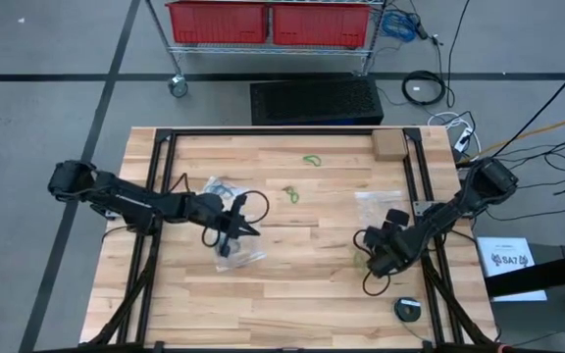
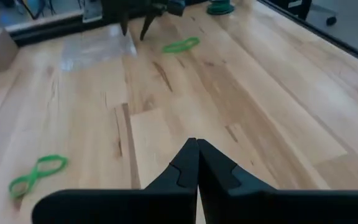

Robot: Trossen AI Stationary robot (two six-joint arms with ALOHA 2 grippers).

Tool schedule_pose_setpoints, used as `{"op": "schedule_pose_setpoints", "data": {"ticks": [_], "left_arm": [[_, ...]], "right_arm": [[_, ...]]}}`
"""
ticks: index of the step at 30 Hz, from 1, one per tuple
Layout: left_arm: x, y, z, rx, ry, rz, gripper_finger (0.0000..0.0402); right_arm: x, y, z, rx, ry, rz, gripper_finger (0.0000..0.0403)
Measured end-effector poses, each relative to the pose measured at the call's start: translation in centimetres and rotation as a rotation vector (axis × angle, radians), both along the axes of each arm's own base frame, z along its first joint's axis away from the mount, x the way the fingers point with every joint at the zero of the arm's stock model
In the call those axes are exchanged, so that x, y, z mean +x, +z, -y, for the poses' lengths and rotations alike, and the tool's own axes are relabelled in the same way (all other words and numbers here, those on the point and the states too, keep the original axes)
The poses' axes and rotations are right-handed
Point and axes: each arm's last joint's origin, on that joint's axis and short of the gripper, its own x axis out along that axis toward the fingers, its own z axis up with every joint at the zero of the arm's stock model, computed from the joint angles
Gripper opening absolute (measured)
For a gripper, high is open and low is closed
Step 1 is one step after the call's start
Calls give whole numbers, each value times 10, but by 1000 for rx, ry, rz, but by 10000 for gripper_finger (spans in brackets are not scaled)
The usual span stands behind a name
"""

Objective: Sort rubber bands
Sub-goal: Open the middle right transparent zip bag

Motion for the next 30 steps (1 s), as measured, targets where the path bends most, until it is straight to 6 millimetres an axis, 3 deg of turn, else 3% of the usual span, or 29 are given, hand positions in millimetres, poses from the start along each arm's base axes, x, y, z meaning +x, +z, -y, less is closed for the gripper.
{"op": "schedule_pose_setpoints", "data": {"ticks": [13, 16, 19, 24, 30], "left_arm": [[1, 1, -18, 30, 94, 11, 20], [3, 2, -23, 71, 144, 20, 28], [6, 9, -27, 99, 200, 45, 29], [7, 11, -39, 174, 238, 64, 8], [6, 14, -51, 90, 111, 106, 11]], "right_arm": [[8, -1, 17, -54, -8, -8, 131], [12, 0, 19, -46, -29, 6, 92], [19, 5, 17, -59, 5, 20, 25], [39, 31, 11, -45, 16, 54, 11], [71, 82, -4, 64, 64, 185, 2]]}}
